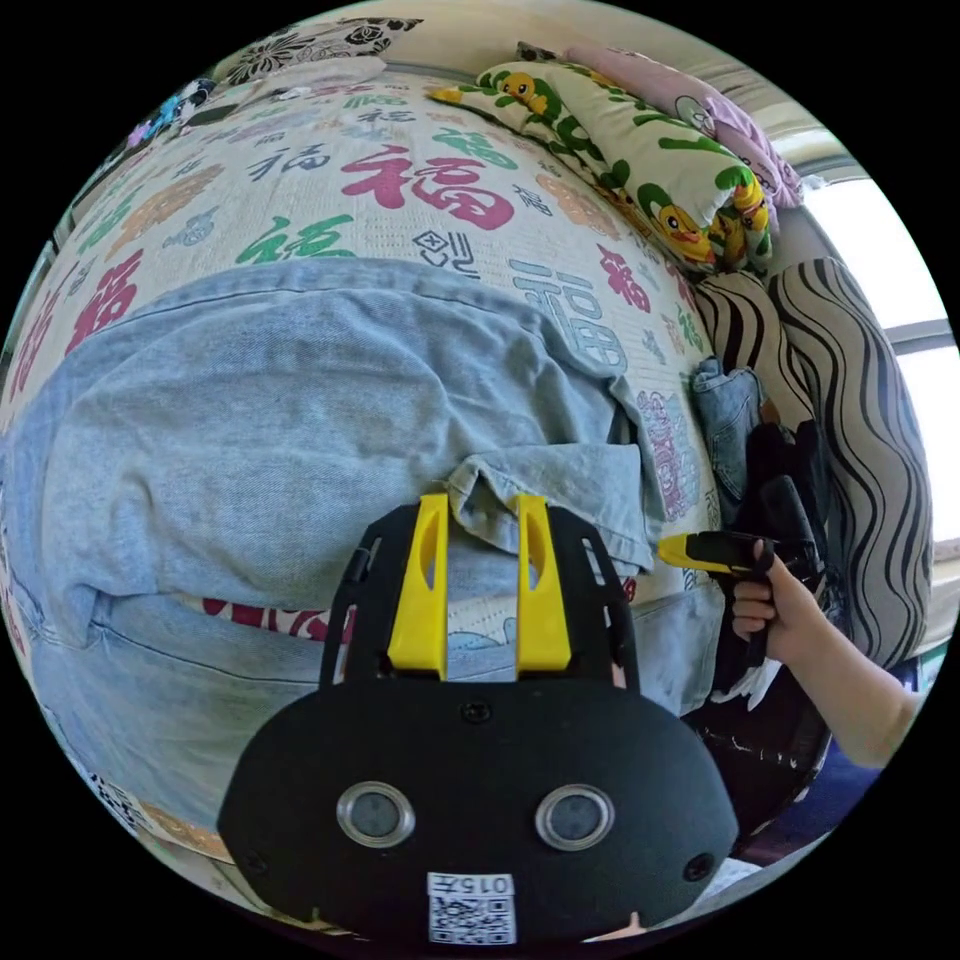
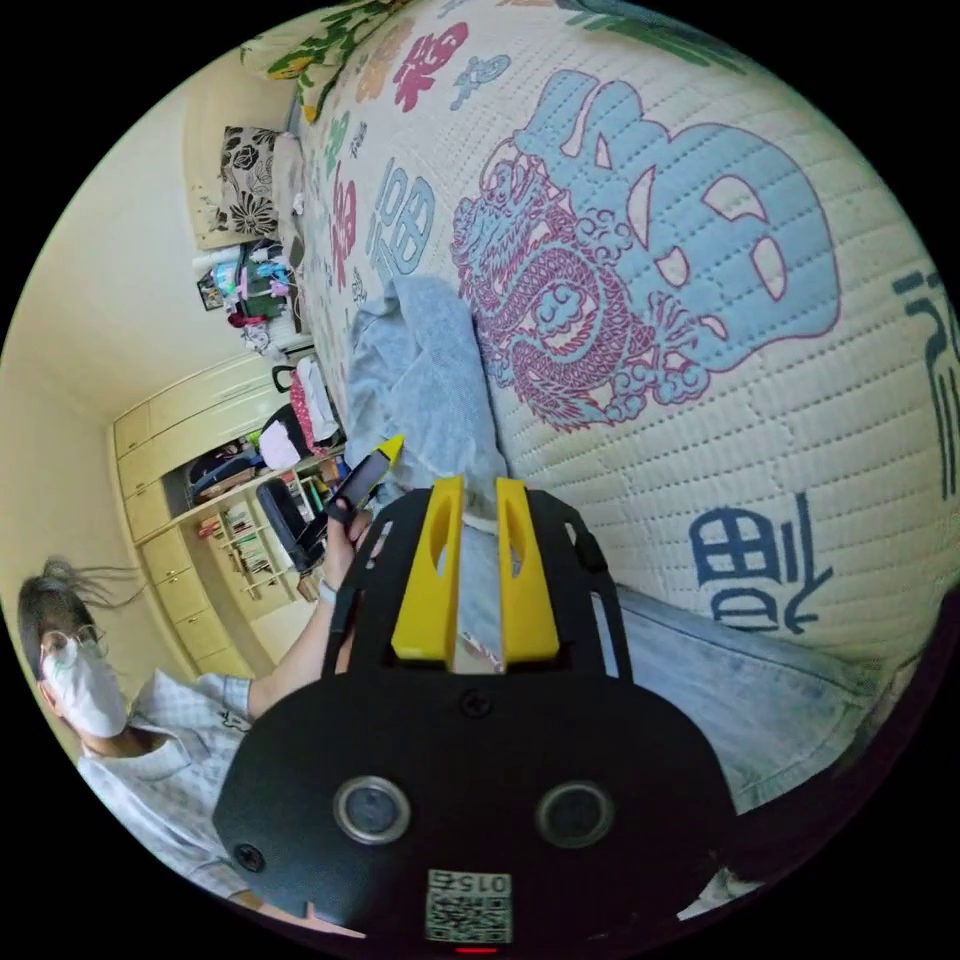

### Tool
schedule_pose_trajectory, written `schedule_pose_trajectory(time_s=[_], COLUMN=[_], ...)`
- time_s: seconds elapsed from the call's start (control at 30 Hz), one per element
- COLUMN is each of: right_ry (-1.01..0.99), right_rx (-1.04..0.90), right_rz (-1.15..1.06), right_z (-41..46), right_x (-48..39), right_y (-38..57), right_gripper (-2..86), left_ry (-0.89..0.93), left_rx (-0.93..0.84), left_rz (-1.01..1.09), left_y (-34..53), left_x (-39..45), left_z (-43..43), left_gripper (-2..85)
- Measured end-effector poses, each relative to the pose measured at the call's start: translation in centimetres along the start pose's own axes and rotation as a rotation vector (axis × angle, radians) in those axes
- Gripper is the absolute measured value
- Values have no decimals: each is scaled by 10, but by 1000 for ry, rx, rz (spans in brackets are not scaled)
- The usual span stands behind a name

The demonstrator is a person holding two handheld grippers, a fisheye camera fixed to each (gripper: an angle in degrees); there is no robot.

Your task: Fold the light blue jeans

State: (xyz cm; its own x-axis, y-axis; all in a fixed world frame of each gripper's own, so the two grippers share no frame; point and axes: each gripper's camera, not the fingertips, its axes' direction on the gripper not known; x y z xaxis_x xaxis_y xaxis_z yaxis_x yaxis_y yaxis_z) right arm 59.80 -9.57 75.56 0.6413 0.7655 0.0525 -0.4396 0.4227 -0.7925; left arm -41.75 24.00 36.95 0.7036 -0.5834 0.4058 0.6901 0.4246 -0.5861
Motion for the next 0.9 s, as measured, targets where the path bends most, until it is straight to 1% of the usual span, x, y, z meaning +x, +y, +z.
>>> schedule_pose_trajectory(time_s=[0.07, 0.17, 0.27, 0.3, 0.37, 0.43, 0.53, 0.57, 0.63, 0.67, 0.7, 0.73, 0.77, 0.83, 0.9], right_ry=[30, -10, -3, 30, 143, 437, 693, 720, 910, 965, 1065, 1147, 1177, 1253, 1268], right_rx=[-28, -87, -107, -121, -174, -227, -310, -328, -391, -412, -428, -411, -402, -373, -349], right_rz=[-10, -52, -163, -221, -321, -442, -562, -572, -624, -635, -652, -658, -651, -582, -535], right_z=[1, -4, -42, -64, -99, -141, -167, -168, -154, -148, -134, -123, -118, -103, -102], right_x=[-7, -30, -71, -91, -126, -181, -248, -259, -297, -304, -313, -319, -320, -318, -314], right_y=[-7, -16, -22, -27, -37, -54, -81, -87, -105, -108, -114, -119, -121, -125, -118], right_gripper=[75, 43, 15, 11, 7, 4, 3, 3, 5, 6, 8, 11, 13, 25, 38], left_ry=[-5, 22, 46, 62, 116, 260, 402, 407, 386, 373, 356, 360, 357, 485, 550], left_rx=[16, 67, 110, 128, 156, 161, 123, 104, 65, 64, 47, -21, -70, -285, -327], left_rz=[-9, -13, 21, 40, 51, 12, -14, -6, 19, 20, 27, 50, 75, 219, 299], left_y=[-1, 1, 2, 3, 5, 3, -9, -12, -28, -33, -44, -59, -68, -91, -99], left_x=[2, 8, 25, 35, 54, 81, 124, 133, 165, 171, 178, 183, 186, 192, 189], left_z=[-2, -14, -32, -39, -45, -39, -6, 3, 36, 43, 55, 69, 76, 100, 95], left_gripper=[76, 58, 49, 47, 45, 44, 43, 43, 44, 44, 47, 48, 47, 20, 12])
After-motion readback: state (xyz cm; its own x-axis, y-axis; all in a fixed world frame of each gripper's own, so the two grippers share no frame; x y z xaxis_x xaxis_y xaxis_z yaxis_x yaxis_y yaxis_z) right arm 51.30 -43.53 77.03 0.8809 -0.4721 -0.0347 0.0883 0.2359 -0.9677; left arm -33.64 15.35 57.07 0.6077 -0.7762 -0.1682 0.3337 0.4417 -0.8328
